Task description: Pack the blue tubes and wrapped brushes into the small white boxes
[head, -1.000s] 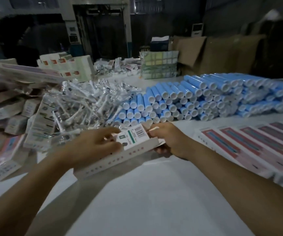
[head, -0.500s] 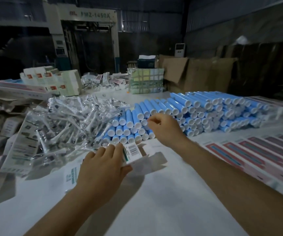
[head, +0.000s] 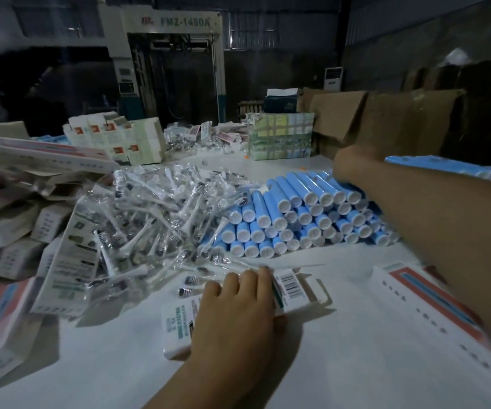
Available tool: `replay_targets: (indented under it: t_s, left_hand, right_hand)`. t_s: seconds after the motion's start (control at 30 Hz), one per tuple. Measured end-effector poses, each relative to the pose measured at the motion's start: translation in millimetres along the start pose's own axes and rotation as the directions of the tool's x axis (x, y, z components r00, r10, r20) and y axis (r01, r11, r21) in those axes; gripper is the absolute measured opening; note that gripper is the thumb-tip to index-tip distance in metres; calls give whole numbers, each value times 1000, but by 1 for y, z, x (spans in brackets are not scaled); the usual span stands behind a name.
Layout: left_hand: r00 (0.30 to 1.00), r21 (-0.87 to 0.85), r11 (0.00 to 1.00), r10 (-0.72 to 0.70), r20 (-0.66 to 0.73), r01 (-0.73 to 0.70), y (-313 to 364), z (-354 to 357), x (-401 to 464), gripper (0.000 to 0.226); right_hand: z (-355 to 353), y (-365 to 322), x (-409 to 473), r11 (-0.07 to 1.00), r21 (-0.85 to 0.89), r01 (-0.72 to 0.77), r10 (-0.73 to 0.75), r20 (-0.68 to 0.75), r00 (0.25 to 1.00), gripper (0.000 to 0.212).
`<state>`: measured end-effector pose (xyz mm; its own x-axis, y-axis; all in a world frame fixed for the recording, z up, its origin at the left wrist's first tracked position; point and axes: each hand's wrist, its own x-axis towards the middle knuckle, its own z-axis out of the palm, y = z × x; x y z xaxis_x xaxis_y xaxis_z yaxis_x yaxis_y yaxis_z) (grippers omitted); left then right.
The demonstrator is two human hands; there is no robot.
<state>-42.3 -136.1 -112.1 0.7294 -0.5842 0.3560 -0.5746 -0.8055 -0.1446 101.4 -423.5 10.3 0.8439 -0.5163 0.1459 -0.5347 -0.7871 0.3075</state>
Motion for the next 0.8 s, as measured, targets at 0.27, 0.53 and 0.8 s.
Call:
replay_targets:
  t_s: [0.27, 0.53, 0.8]
  left_hand:
    - [998, 19, 998, -56, 16, 56, -1, -5, 4, 59]
    - [989, -41, 991, -128, -79, 125, -8, -11, 1, 74]
    - [984, -64, 987, -155, -92, 150, 1, -15, -9, 73]
  right_hand:
    - [-24, 11, -16, 931, 328, 160, -66, -280, 958, 31]
    - [11, 7, -147, -242, 950, 198, 63, -189, 980, 84]
    - [60, -22, -212, -443, 892, 85, 104, -43, 994, 14]
